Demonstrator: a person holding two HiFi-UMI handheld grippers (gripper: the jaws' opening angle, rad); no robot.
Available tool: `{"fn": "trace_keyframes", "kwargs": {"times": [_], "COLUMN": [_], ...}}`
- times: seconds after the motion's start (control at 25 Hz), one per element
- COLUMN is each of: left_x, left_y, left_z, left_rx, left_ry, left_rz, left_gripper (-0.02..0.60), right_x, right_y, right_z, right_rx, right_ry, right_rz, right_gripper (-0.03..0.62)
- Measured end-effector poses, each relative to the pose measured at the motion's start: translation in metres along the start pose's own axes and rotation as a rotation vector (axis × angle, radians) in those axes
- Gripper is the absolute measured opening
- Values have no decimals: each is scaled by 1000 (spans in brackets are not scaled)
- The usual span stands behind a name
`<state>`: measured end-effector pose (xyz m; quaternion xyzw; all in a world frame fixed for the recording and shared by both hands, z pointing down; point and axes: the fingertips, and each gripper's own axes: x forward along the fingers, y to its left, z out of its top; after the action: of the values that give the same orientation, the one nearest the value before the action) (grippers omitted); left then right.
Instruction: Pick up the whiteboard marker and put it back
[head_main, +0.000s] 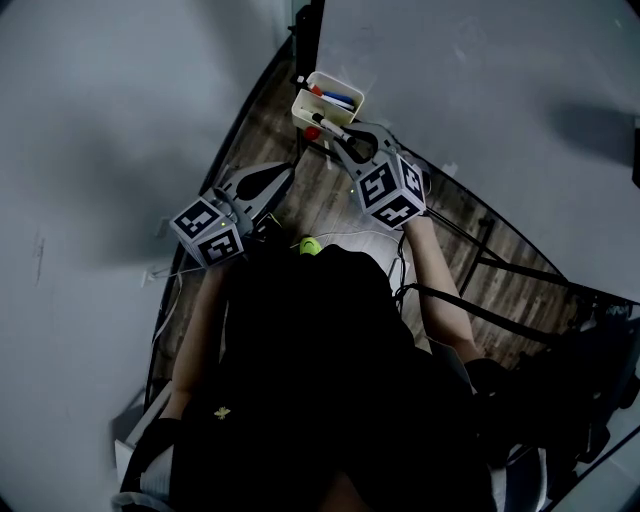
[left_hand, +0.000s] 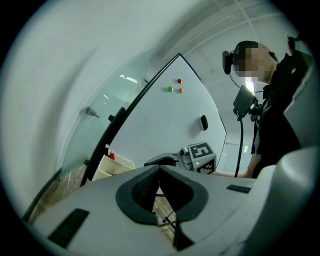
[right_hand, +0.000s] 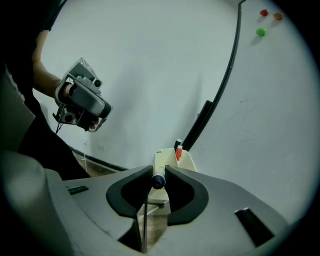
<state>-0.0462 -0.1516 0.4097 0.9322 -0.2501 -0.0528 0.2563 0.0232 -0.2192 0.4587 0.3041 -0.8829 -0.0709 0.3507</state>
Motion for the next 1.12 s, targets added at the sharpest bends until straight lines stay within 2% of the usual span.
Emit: {"fn": "trace_keyframes", "kwargs": {"times": [0.32, 0.64, 0.8, 1.12], "left_x": [7, 19, 26, 35], "left_y": [-5, -3, 0, 2], "left_z": [-7, -10, -2, 3], "left_rx": [1, 38, 17, 37], "left_ry": [11, 41, 17, 21], "left_rz": [-7, -13, -7, -3], "left_gripper": [3, 3, 3, 5], "right_x": [-18, -47, -59, -76], "right_y": [-10, -15, -17, -18], "right_z": [10, 36, 44, 54], "right_rx": [87, 142, 144, 141], "right_ry": [-63, -142, -175, -210], "right_rz": [-27, -36, -51, -76], "right_gripper": [81, 81, 81, 81]}}
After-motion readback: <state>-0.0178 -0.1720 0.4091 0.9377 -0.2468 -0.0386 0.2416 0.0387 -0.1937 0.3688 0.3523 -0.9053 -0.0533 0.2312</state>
